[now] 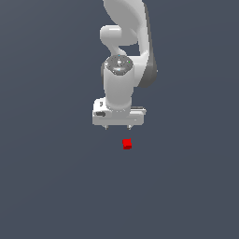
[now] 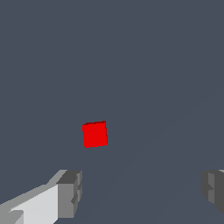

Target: Pick up the red cube and move it to a goal position.

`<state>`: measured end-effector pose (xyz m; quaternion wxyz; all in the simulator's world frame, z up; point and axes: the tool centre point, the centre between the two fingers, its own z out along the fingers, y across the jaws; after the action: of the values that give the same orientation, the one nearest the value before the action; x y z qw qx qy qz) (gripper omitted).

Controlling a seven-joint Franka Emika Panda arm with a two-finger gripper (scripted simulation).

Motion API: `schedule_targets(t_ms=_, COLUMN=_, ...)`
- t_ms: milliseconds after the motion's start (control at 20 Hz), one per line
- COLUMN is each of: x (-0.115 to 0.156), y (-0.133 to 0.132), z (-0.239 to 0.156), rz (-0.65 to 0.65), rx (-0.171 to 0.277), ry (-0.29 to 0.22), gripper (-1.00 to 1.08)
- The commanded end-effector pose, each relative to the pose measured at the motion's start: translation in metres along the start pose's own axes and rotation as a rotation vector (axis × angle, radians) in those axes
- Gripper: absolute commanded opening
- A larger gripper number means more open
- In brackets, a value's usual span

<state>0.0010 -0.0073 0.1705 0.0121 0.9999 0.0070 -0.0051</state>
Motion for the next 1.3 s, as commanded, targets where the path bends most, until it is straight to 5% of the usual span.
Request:
schedule_targets(t_ms=0, x=0.000, y=0.000, z=0.000, rz=0.000, rx=0.000, ry=0.000, gripper=1.00)
schedule_targets(t_ms=450, x=0.000, y=-0.008, z=0.026, rz=-0.019, rx=0.005, ry=0.002, gripper=1.00)
schedule_targets(t_ms=1250, x=0.004, y=-0.047, z=0.139, rz=-0.103, rx=0.023, ry=0.011, gripper=1.00)
